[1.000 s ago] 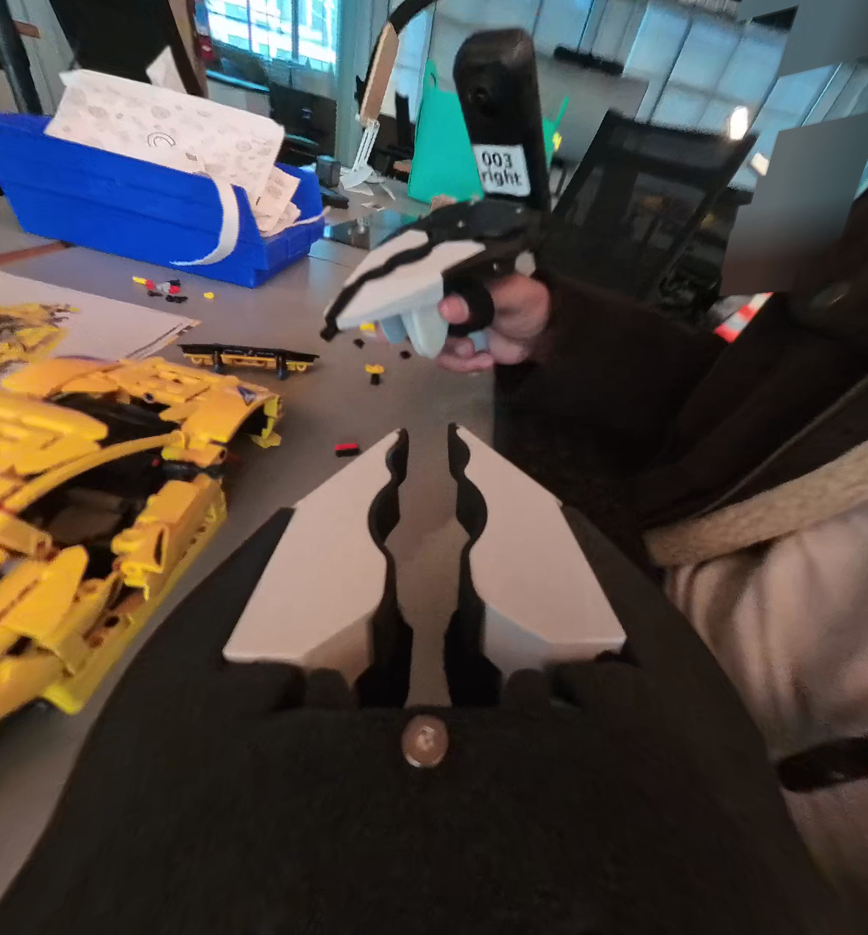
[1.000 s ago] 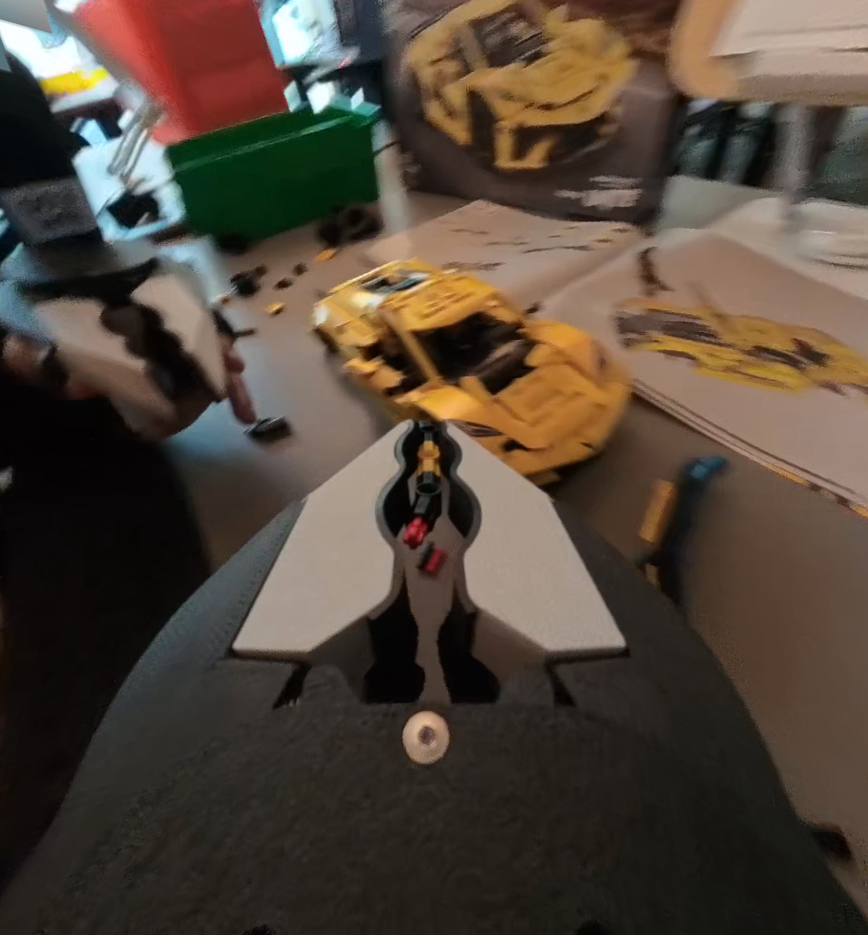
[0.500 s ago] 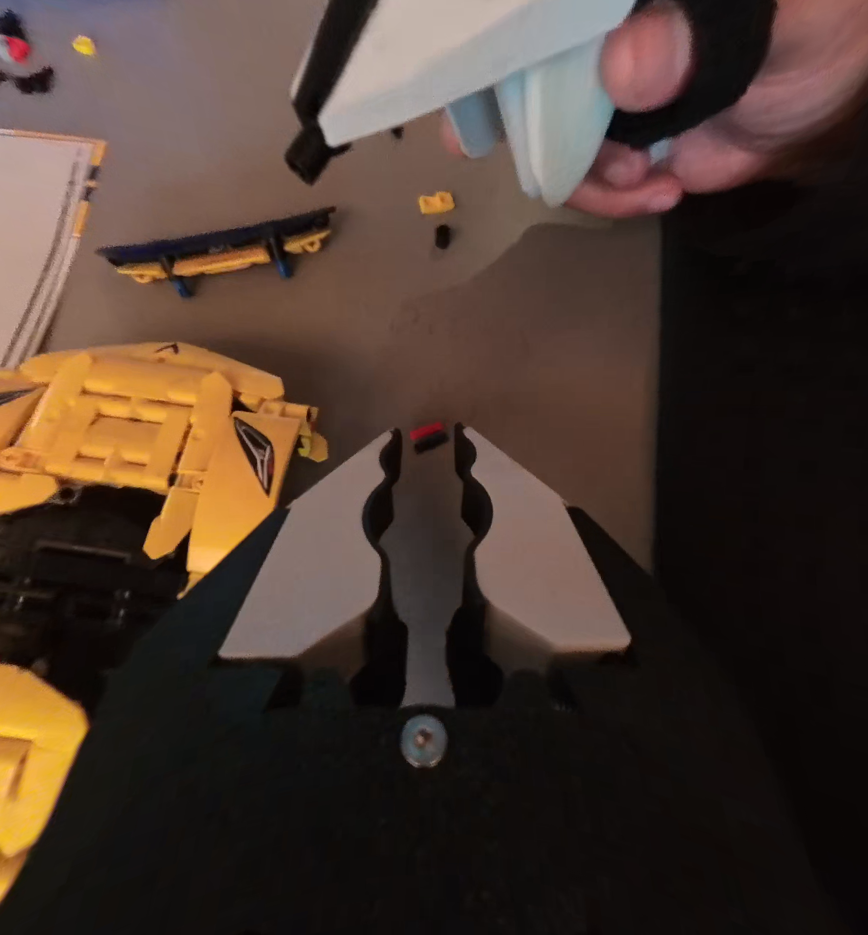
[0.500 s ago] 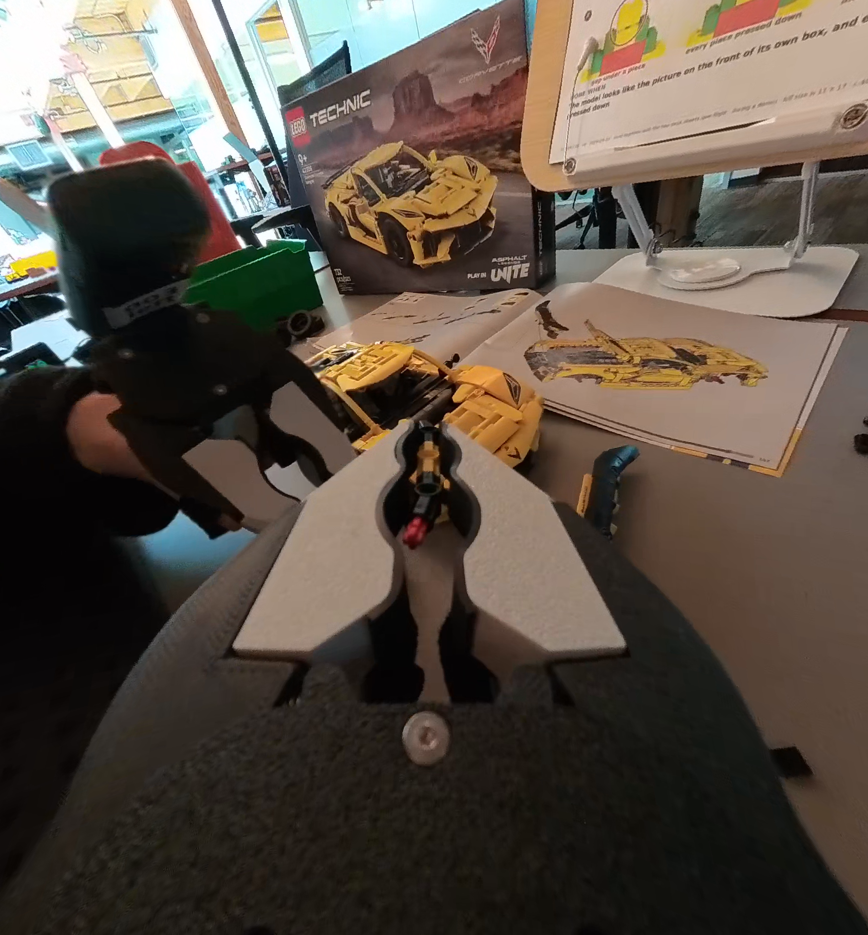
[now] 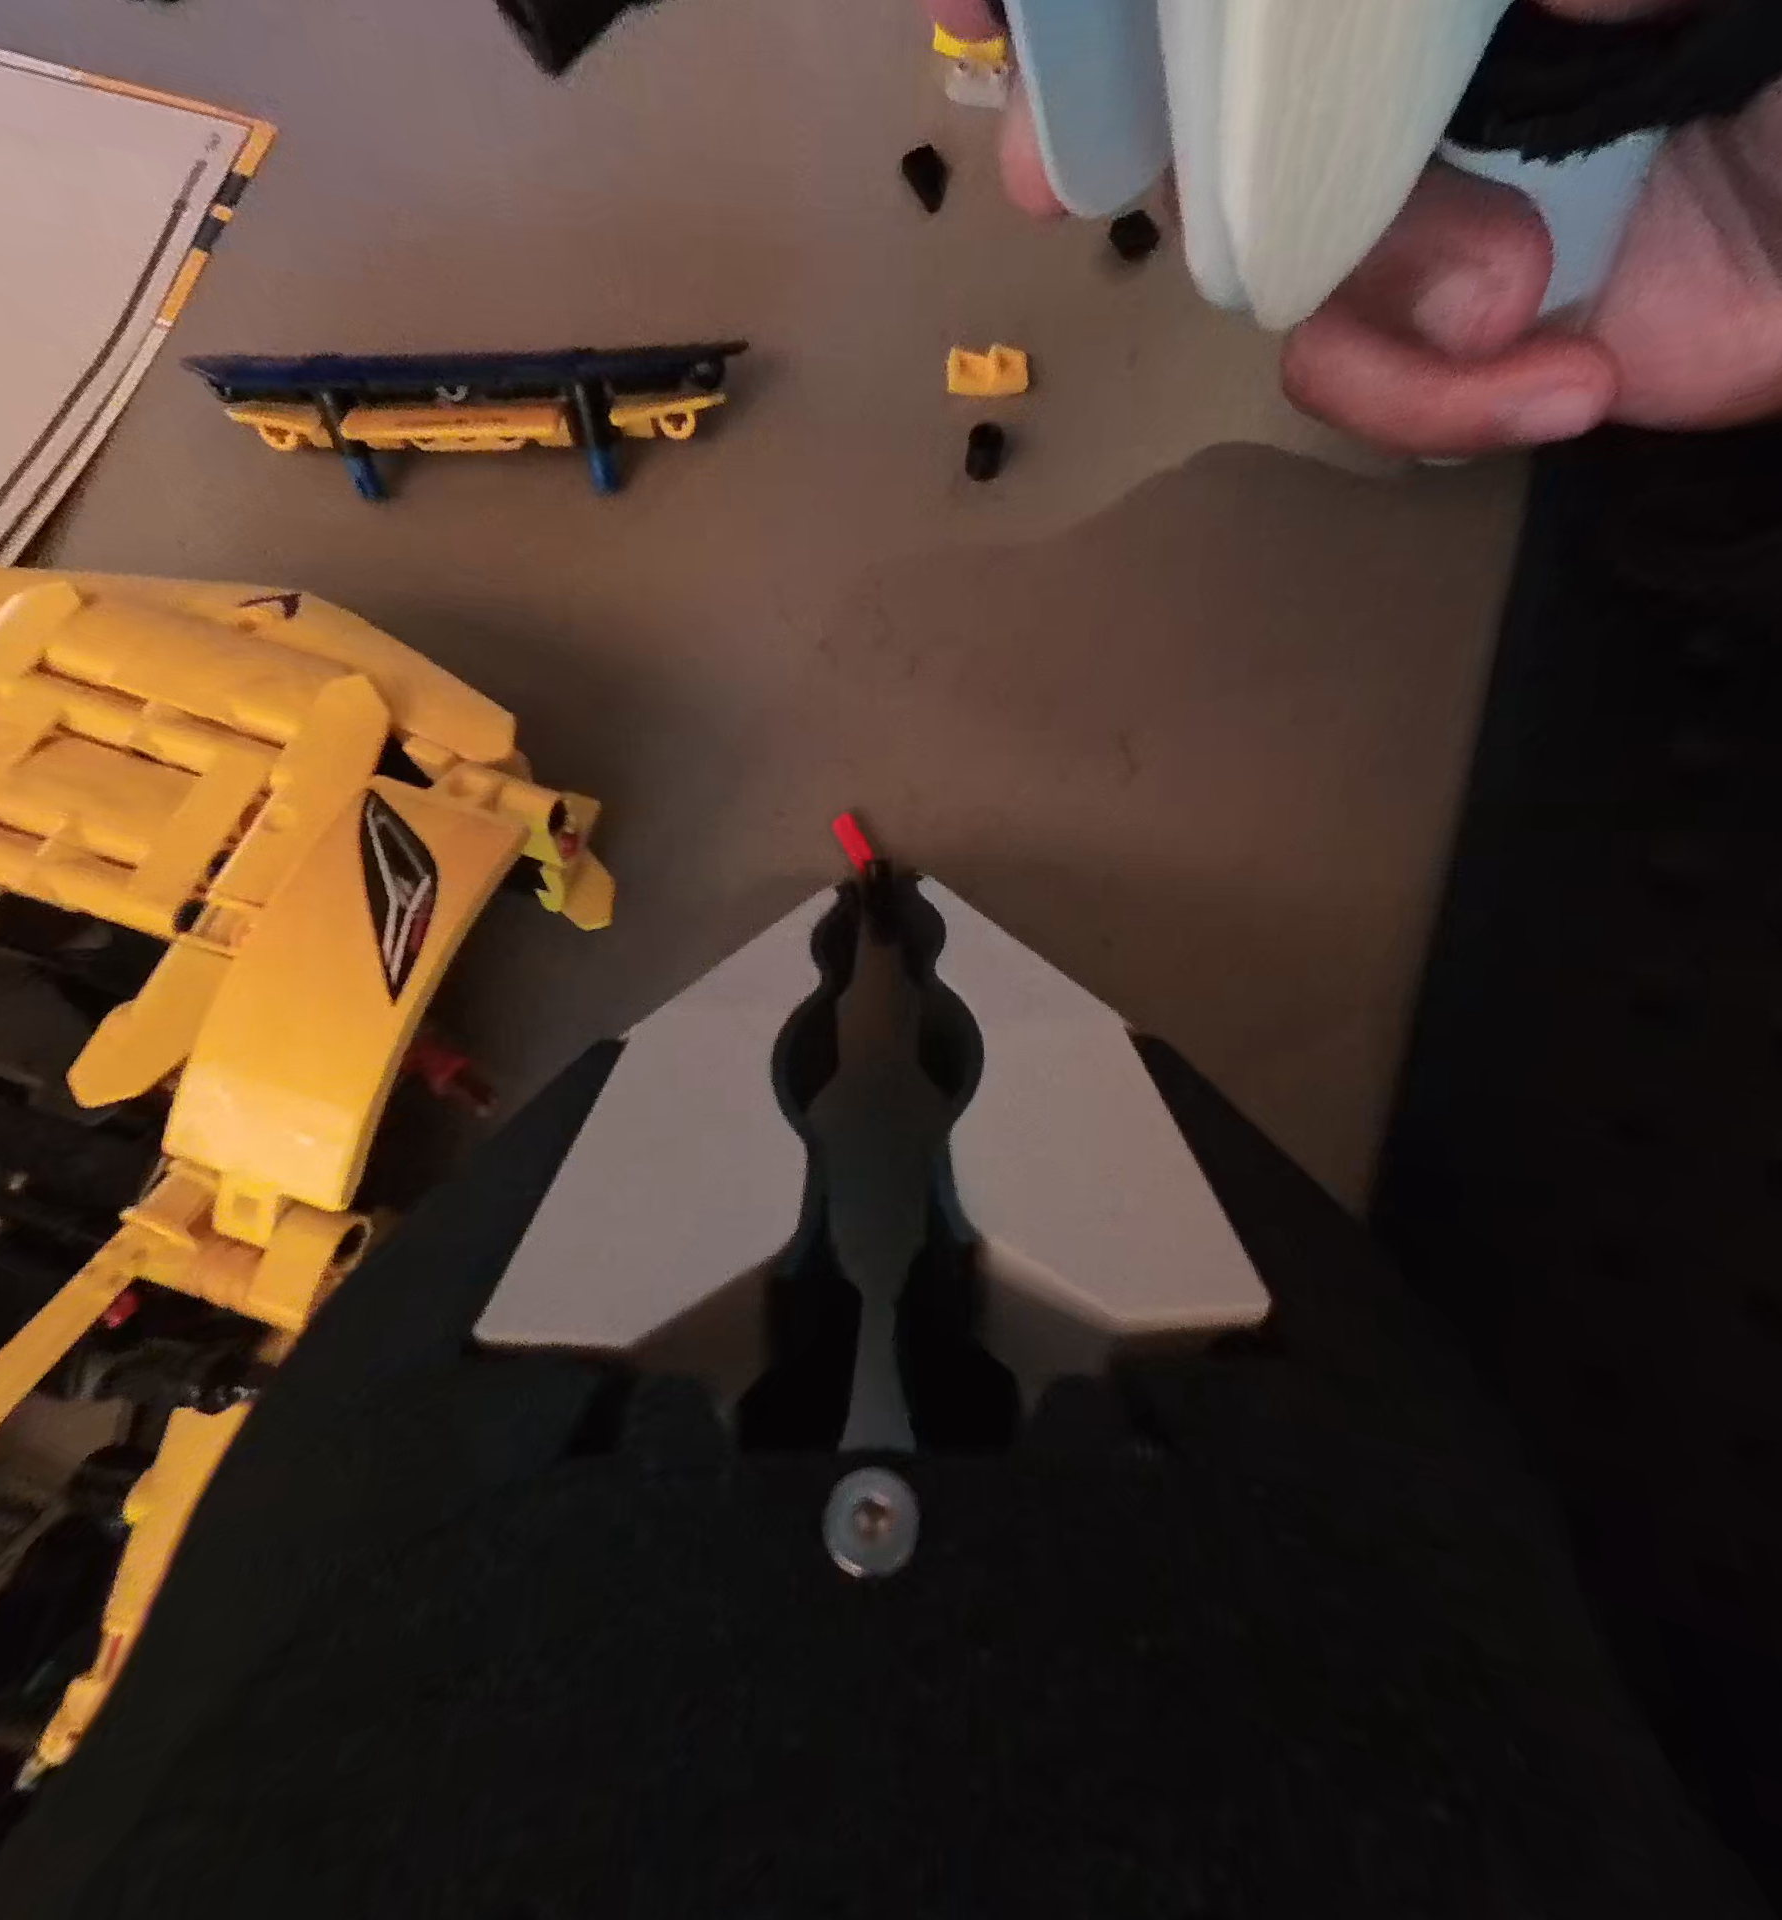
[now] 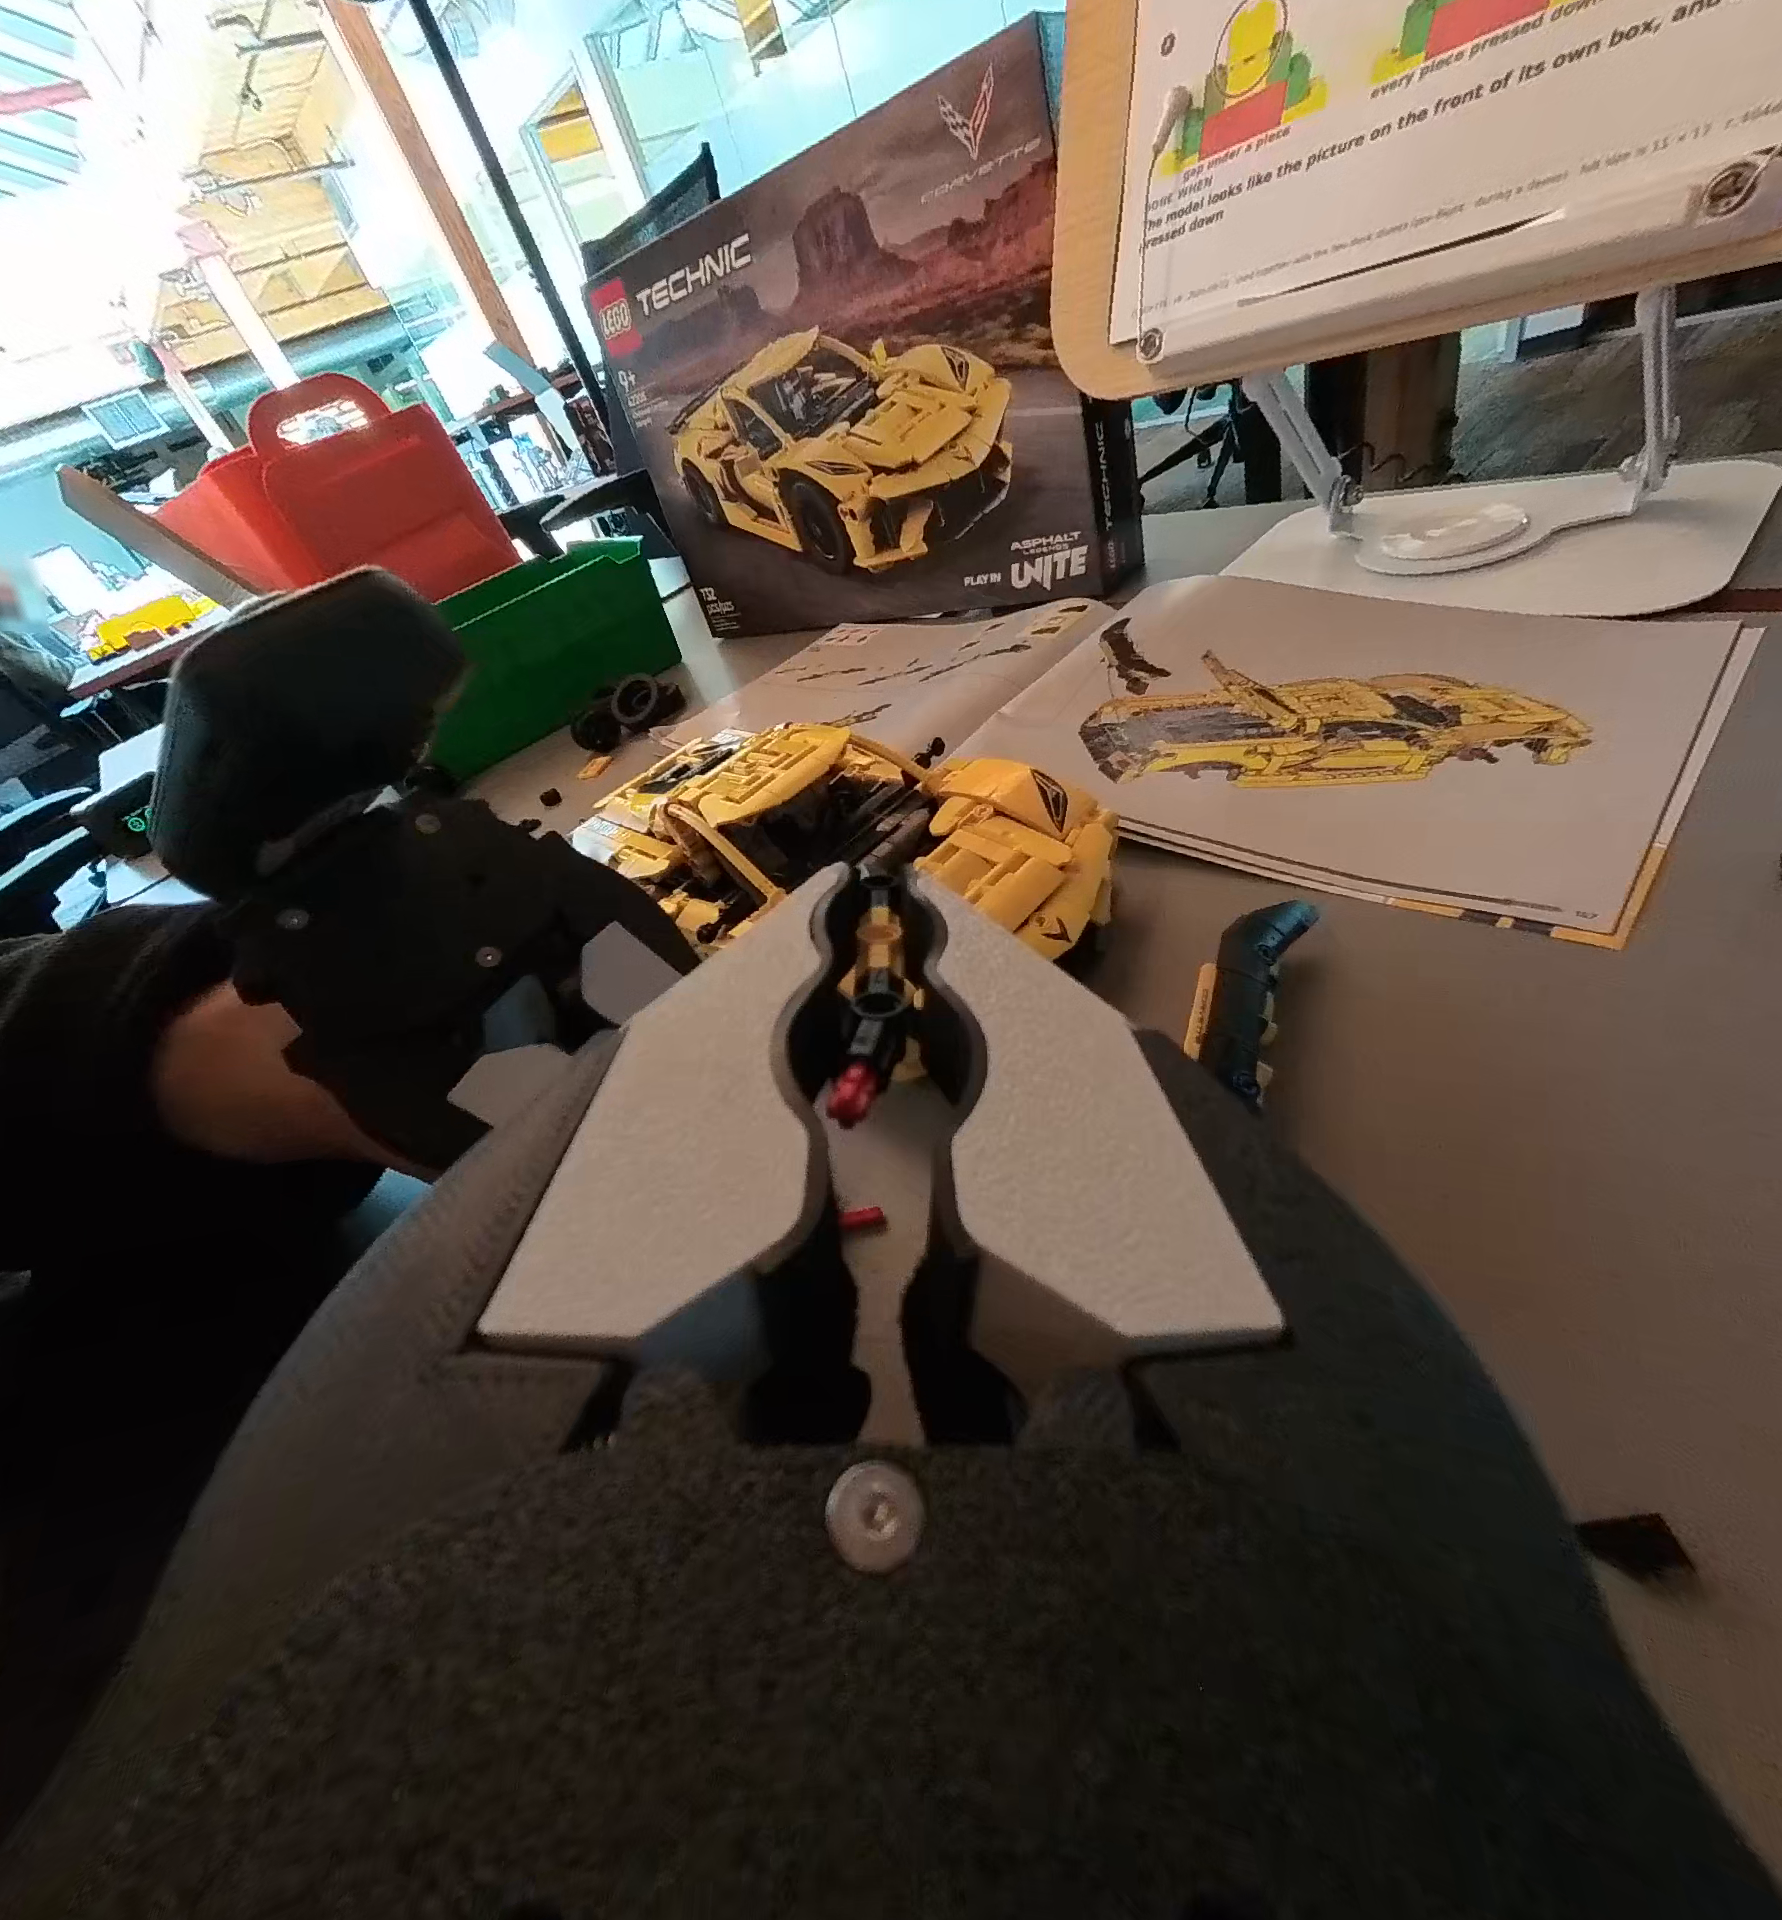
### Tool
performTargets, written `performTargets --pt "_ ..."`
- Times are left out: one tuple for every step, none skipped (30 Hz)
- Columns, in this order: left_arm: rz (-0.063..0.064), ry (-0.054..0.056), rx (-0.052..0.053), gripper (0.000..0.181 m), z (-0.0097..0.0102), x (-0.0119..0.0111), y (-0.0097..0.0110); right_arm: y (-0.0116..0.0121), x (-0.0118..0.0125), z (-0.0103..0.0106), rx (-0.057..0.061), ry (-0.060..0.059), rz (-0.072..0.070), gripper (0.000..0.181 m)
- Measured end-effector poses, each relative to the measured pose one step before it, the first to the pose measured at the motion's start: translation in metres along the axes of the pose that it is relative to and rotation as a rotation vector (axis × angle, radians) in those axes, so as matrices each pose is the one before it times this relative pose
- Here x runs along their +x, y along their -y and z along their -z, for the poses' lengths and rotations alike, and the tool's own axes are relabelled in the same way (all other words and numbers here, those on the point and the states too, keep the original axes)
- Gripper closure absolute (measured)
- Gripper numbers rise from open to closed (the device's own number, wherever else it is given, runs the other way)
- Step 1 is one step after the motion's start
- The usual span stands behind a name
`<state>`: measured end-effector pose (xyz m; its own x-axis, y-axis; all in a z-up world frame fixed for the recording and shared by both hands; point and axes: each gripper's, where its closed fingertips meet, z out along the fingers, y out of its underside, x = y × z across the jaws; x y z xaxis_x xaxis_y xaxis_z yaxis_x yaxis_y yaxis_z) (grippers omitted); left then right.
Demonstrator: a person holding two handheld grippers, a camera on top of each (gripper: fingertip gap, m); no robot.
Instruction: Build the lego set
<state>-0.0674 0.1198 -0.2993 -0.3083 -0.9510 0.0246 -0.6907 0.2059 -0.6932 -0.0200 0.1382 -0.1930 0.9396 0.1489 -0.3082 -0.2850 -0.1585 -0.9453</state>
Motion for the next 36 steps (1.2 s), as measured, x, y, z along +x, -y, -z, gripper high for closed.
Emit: performTargets --pt "-0.0023 0.0035 -0.0002 0.172 0.00018 -0.00072 -0.00005 -0.00049 -0.00011 -0.00032 -0.0028 0.0009 -0.0016 0.175" --pt "-0.0020 -0.0041 -0.0011 0.169 0.00029 0.00044 0.00005 -0.00010 -0.00007 -0.00016 -0.0007 0.0002 0.0003 0.175" --pt "0.0008 -0.0121 0.0032 0.167 0.00015 0.00175 0.00036 0.00012 0.00016 0.00009 0.0013 -0.0016 0.0010 0.175" --pt "0.0074 -0.0099 0.0084 0.165 0.00037 0.00135 0.00096 0.00030 0.00007 0.00012 0.0015 -0.0005 -0.0005 0.175" --pt "0.0080 -0.0058 0.0118 0.164 0.00090 0.00042 0.00183 0.00020 -0.00005 0.00007 0.0014 0.0016 -0.0031 0.175" --pt "0.0056 -0.0003 0.0093 0.163 0.00120 -0.00074 0.00182 0.00013 0.00003 0.00010 0.0009 0.0012 -0.0028 0.175" --pt "0.0065 0.0056 0.0054 0.163 0.00100 -0.00173 0.00176 0.00029 0.00005 0.00014 0.0016 0.0007 -0.0015 0.175" --pt "0.0085 0.0049 0.0047 0.163 0.00045 -0.00125 0.00181 0.00016 -0.00014 0.00014 0.0011 0.0009 -0.0011 0.175" --pt "0.0091 0.0055 0.0009 0.163 -0.00044 -0.00053 0.00121 0.00011 -0.00011 0.00007 0.0007 0.0010 -0.0008 0.175" --pt "0.0051 0.0127 -0.0077 0.163 -0.00129 -0.00085 -0.00047 -0.00008 -0.00013 -0.00007 -0.0002 0.0013 -0.0013 0.175" --pt "-0.0025 0.0139 -0.0151 0.163 -0.00223 -0.00044 -0.00208 -0.00021 -0.00020 -0.00004 -0.0009 0.0013 -0.0011 0.175" --pt "-0.0040 0.0124 -0.0157 0.163 -0.00257 -0.00007 -0.00270 -0.00015 -0.00025 -0.00005 -0.0010 0.0012 0.0001 0.175" --pt "-0.0015 0.0103 -0.0022 0.164 -0.00168 -0.00005 -0.00049 -0.00013 -0.00033 0.00000 -0.0005 0.0011 0.0002 0.175" --pt "-0.0029 0.0059 0.0065 0.169 -0.00086 0.00030 0.00115 -0.00011 -0.00032 -0.00004 0.0001 0.0017 -0.0003 0.175" --pt "-0.0052 0.0058 -0.0011 0.176 -0.00080 -0.00003 0.00058 0.00006 -0.00015 0.00013 0.0001 0.0016 -0.0014 0.175" --pt "-0.0056 0.0075 -0.0034 0.177 -0.00049 -0.00063 0.00055 -0.00008 -0.00020 0.00002 -0.0001 0.0014 -0.0018 0.175" --pt "-0.0094 0.0021 -0.0063 0.177 -0.00029 -0.00007 0.00032 -0.00001 -0.00003 -0.00005 -0.0004 0.0006 -0.0007 0.175" --pt "-0.0105 -0.0019 -0.0058 0.177 -0.00003 -0.00001 0.00009 0.00003 0.00005 0.00016 0.0004 -0.0004 0.0004 0.175" --pt "-0.0077 -0.0038 -0.0012 0.177 0.00019 -0.00016 0.00016 0.00011 0.00003 0.00016 0.0008 0.0000 -0.0005 0.175" --pt "-0.0080 -0.0088 0.0125 0.177 0.00058 0.00068 0.00153 0.00019 0.00011 0.00006 0.0011 0.0000 -0.0010 0.175" --pt "-0.0123 -0.0071 0.0295 0.177 0.00189 0.00090 0.00343 0.00016 0.00020 0.00020 0.0007 -0.0003 -0.0013 0.175" --pt "-0.0137 0.0004 0.0385 0.177 0.00327 -0.00002 0.00531 0.00011 0.00028 0.00012 0.0007 -0.0003 -0.0021 0.175" --pt "-0.0191 -0.0090 0.0522 0.177 0.00467 0.00136 0.00802 -0.00019 0.00053 0.00007 -0.0002 -0.0017 -0.0027 0.175" --pt "-0.0187 -0.0070 0.0683 0.177 0.00616 0.00116 0.01038 -0.00035 0.00069 -0.00007 -0.0017 -0.0009 -0.0038 0.175" --pt "-0.0126 0.0051 0.0709 0.177 0.00720 -0.00120 0.01043 -0.00078 0.00069 -0.00013 -0.0035 0.0001 -0.0065 0.175" --pt "-0.0083 -0.0038 0.0666 0.177 0.00731 -0.00106 0.00991 -0.00110 0.00069 -0.00034 -0.0046 0.0013 -0.0086 0.175" --pt "0.0028 -0.0105 0.0618 0.177 0.00710 -0.00118 0.00895 -0.00107 -0.00087 -0.00047 -0.0041 0.0119 -0.0105 0.175" --pt "0.0156 -0.0084 0.0499 0.178 0.00670 -0.00225 0.00683 -0.00164 -0.00229 -0.00063 -0.0080 0.0218 -0.0148 0.175" --pt "0.0201 -0.0197 0.0356 0.178 0.00605 -0.00099 0.00448 -0.00189 -0.00499 -0.00093 -0.0113 0.0377 -0.0175 0.175" --pt "0.0226 -0.0216 0.0217 0.178 0.00526 -0.00052 0.00208 -0.00328 -0.00654 -0.00172 -0.0193 0.0465 -0.0205 0.175" --pt "0.0173 -0.0135 0.0107 0.178 0.00486 -0.00093 0.00031 -0.00408 -0.00537 -0.00214 -0.0259 0.0364 -0.0178 0.175" --pt "0.0061 -0.0106 0.0078 0.178 0.00447 -0.00021 -0.00048 -0.00318 -0.00642 -0.00196 -0.0228 0.0376 -0.0062 0.175" --pt "0.0015 -0.0011 0.0011 0.178 0.00400 -0.00070 -0.00135 -0.00193 -0.01106 -0.00169 -0.0186 0.0652 0.0024 0.174" --pt "-0.0035 0.0064 -0.0079 0.178 0.00358 -0.00150 -0.00220 -0.00283 -0.00687 -0.00195 -0.0250 0.0422 -0.0068 0.174" --pt "-0.0095 -0.0027 -0.0080 0.178 0.00303 0.00029 -0.00222 -0.00432 -0.00058 -0.00183 -0.0247 0.0070 -0.0078 0.174" --pt "-0.0100 -0.0053 -0.0054 0.178 0.00264 0.00107 -0.00151 -0.00319 -0.00137 -0.00172 -0.0201 0.0107 -0.0037 0.174"
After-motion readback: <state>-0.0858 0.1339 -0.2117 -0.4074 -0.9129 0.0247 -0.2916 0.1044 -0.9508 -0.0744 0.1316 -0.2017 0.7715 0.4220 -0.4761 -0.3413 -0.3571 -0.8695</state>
